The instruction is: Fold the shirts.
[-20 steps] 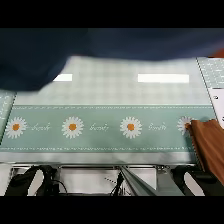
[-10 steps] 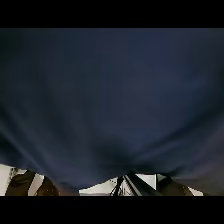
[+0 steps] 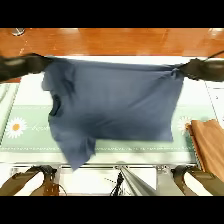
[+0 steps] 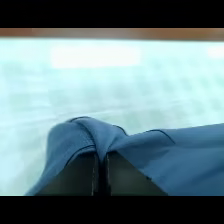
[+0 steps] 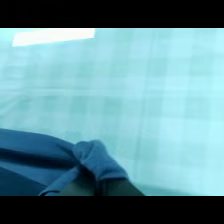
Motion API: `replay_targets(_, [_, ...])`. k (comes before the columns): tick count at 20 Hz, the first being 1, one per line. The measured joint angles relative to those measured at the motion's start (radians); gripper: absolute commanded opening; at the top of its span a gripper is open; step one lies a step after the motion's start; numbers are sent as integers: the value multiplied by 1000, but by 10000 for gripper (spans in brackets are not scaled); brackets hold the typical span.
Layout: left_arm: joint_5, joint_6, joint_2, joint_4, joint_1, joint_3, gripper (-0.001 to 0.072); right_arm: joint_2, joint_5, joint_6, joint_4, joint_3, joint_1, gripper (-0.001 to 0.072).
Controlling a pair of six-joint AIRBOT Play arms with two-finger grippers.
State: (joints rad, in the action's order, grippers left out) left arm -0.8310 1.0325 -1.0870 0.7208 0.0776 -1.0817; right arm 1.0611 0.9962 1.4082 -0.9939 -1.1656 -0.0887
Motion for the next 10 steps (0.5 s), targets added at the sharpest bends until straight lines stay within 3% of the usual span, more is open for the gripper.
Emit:
replay_targets(4, [74, 17, -295, -48, -53, -148, 32, 335, -107, -24, 106, -145, 0, 37])
replay_targets(5, [72, 31, -352, -60, -59, -190, 142, 408, -116, -23, 135, -192, 0, 210])
replay_targets(6, [56, 45, -402, -71, -62, -228, 513, 477, -122, -10, 175, -239, -3, 496])
replay_targets(7, [38, 61, -437, -78, -64, -259, 706, 536, -122, 4, 213, -283, -8, 636])
replay_targets(10, [-72, 101, -499, -73, -30, -334, 702, 639, -67, 24, 302, -382, -50, 630])
